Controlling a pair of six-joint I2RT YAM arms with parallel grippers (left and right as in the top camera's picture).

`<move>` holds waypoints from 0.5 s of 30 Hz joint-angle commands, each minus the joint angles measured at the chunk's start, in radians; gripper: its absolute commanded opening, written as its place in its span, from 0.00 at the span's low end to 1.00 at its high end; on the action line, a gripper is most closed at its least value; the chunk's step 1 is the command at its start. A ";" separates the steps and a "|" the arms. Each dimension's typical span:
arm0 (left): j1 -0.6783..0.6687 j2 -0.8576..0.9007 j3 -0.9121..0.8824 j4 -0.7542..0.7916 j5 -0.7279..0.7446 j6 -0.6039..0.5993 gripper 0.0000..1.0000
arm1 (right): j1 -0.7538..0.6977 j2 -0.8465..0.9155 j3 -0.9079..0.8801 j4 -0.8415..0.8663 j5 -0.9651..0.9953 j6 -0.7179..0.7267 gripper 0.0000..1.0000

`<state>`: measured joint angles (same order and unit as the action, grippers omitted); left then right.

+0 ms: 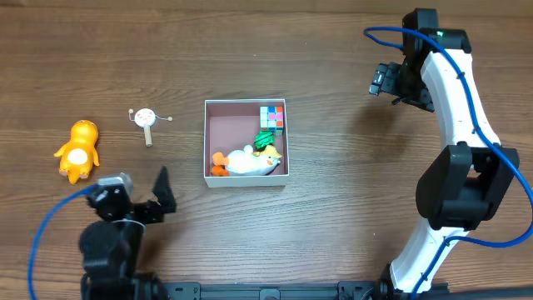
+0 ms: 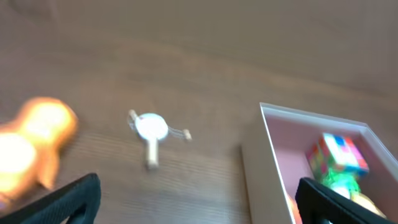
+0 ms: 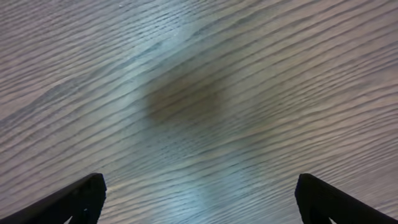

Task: Pack container
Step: 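Move the left gripper to the orange dinosaur and grasp it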

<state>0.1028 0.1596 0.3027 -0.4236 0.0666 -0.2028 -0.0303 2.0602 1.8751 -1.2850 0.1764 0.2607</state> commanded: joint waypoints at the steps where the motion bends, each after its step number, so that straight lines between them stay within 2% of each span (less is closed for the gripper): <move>1: 0.002 0.248 0.304 -0.227 -0.108 0.042 1.00 | 0.001 -0.004 -0.002 0.002 0.013 -0.003 1.00; 3: 0.002 0.443 0.447 -0.371 -0.045 0.043 1.00 | 0.001 -0.004 -0.002 0.002 0.013 -0.003 1.00; 4: 0.002 0.537 0.515 -0.429 0.037 0.043 1.00 | 0.001 -0.004 -0.002 0.002 0.013 -0.003 1.00; 7: 0.002 0.733 0.645 -0.502 0.161 0.043 1.00 | 0.001 -0.004 -0.002 0.002 0.013 -0.003 1.00; 9: 0.002 0.830 0.709 -0.522 0.146 0.046 1.00 | 0.001 -0.004 -0.002 0.002 0.013 -0.003 1.00; 15: 0.002 0.999 0.714 -0.480 0.068 0.047 1.00 | 0.001 -0.004 -0.002 0.002 0.013 -0.003 1.00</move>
<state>0.1028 1.0943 0.9932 -0.9092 0.1608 -0.1791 -0.0303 2.0602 1.8717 -1.2858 0.1764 0.2604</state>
